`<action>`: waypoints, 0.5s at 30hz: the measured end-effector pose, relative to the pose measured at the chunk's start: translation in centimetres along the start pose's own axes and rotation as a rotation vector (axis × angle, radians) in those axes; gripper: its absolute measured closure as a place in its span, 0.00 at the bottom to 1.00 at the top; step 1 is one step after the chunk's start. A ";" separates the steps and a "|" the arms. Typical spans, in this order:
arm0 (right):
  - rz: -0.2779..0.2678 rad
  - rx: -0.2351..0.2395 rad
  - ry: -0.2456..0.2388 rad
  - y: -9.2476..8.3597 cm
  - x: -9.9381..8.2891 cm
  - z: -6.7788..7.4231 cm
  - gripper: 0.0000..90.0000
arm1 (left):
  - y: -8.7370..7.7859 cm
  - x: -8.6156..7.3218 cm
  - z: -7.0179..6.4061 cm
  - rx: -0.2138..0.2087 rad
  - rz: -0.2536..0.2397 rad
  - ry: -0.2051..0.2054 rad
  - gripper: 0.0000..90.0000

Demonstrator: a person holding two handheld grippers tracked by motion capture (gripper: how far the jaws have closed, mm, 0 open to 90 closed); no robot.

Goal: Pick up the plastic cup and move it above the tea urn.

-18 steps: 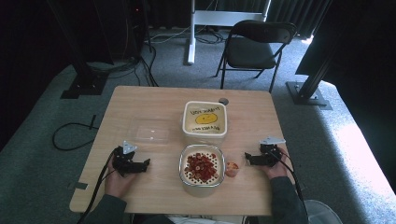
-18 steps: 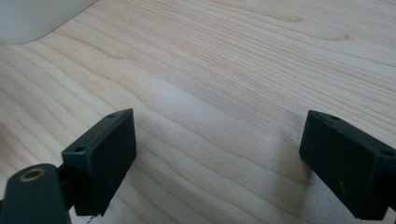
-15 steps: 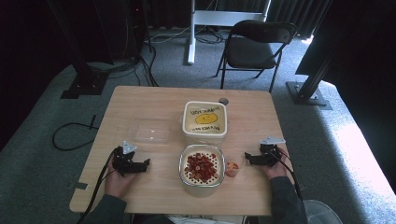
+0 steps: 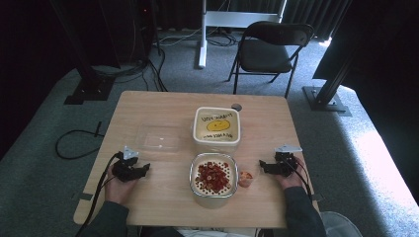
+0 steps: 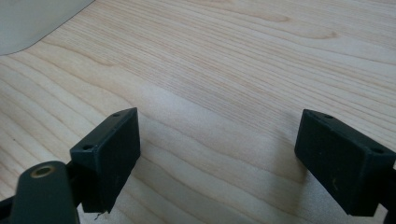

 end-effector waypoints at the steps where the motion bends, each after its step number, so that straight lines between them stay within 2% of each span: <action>1: 0.000 0.000 0.000 0.0 0.0 0.0 0.15 | -0.2 0.2 0.2 -0.003 -0.007 -0.006 0.46; 5: 0.000 -0.001 0.001 0.0 0.0 0.0 0.15 | -1.0 1.1 1.1 -0.009 -0.039 -0.025 0.47; 15: 0.002 -0.002 0.003 0.0 0.0 0.0 0.15 | -1.7 4.2 2.4 0.014 -0.093 -0.007 0.49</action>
Point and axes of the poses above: each handheld gripper's, and its own axes: y roughly forward along the jaws, x roughly out of its top, z roughly to its left, the point moved 2 cm from there along y, roughly forward along the jaws, and after that the axes turned 5 degrees about x, right-handed, at the moved point
